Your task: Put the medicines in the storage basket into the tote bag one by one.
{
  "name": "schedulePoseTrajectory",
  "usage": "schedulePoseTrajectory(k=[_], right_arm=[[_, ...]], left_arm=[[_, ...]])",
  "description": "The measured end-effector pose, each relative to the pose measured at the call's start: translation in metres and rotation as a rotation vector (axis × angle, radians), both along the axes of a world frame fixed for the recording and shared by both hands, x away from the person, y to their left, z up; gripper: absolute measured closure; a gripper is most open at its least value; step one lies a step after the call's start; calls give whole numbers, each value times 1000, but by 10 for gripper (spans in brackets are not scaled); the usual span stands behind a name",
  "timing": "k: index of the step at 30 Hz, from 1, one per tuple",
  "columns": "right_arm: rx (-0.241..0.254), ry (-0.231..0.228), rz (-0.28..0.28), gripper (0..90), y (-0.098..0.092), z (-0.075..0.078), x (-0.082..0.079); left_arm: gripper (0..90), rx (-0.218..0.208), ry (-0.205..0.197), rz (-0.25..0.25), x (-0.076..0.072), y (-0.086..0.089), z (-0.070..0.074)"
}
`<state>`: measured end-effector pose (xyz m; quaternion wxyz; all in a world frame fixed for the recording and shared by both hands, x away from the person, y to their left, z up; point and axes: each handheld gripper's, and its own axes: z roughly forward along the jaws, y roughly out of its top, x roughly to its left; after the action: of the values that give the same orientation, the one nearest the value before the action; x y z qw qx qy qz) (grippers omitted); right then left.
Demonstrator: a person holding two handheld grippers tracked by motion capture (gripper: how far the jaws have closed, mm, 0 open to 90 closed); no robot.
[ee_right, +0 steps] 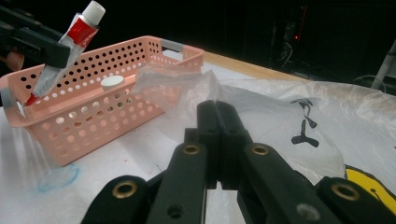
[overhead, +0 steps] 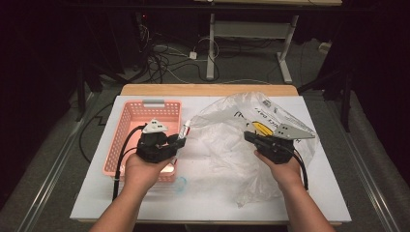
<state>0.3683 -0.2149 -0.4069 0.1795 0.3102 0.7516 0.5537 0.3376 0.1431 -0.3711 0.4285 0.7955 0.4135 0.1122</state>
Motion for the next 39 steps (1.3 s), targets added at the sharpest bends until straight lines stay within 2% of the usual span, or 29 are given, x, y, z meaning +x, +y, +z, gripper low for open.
schedulePoseTrajectory(k=[14,28,39], right_arm=[[9,-15,-4,900,-3,4,-3],[10,-39,-13,900,-6,8,-7],[19,-54,-34,900,-14,10,-13]], left_arm=[[679,-11,-4,-98,-9,-42,-10],[678,8,-2,-147,-8,-75,-29],[678,14,-4,-154,4,-103,-46]])
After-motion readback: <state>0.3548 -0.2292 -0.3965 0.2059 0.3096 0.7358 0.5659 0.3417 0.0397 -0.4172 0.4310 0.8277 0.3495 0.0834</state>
